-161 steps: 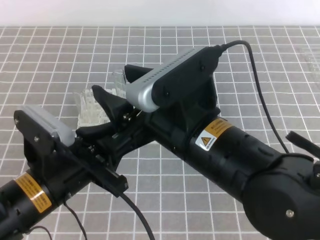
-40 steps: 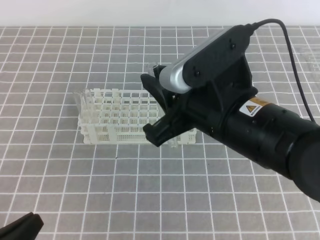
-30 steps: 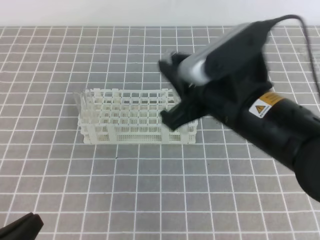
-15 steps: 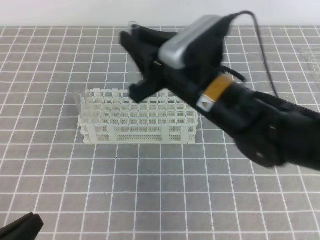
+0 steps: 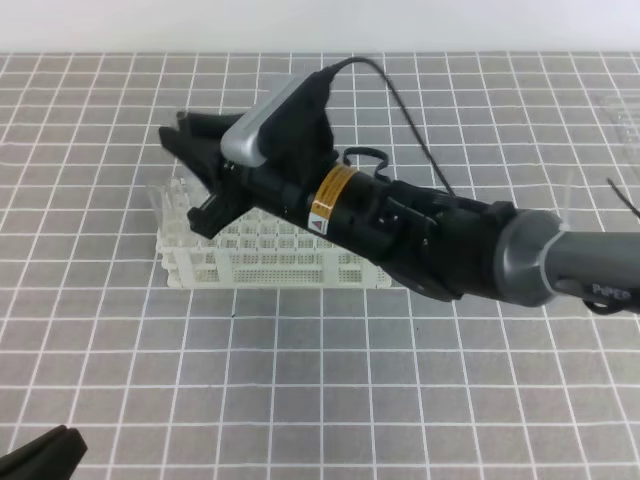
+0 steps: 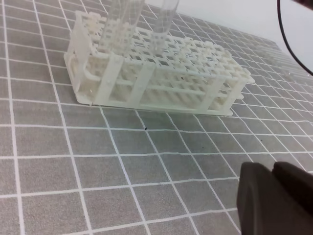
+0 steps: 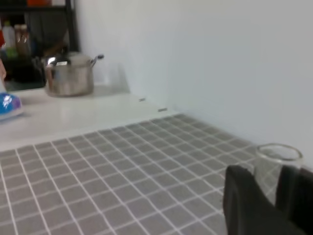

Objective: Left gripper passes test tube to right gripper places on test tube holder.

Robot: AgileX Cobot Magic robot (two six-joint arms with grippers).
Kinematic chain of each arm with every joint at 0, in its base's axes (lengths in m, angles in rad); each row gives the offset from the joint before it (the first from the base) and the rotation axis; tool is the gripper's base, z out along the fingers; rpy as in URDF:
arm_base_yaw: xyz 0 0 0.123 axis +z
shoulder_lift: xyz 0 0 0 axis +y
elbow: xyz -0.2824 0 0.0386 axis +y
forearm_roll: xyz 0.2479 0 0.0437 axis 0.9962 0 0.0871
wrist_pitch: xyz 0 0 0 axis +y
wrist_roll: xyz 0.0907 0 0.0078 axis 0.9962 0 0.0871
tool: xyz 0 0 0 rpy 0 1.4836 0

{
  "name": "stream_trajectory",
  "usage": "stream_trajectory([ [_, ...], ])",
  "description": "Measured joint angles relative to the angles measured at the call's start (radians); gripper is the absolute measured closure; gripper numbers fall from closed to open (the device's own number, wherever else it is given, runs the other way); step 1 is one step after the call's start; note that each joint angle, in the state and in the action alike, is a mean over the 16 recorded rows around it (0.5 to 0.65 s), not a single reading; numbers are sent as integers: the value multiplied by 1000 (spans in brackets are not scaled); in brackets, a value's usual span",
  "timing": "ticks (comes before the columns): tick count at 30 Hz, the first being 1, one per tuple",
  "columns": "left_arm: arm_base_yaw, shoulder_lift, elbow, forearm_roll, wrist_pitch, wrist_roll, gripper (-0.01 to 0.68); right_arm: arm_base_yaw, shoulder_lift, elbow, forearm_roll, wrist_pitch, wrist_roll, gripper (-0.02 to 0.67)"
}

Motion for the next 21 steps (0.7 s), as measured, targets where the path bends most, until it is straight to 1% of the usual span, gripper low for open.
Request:
stream_trajectory([
  [7,0,0,-1,5,1,0,646,0,40,-37,-62,34,42,548],
  [21,0,0,0,15,0,0,646,0,76,-93,-70,46,44,548],
])
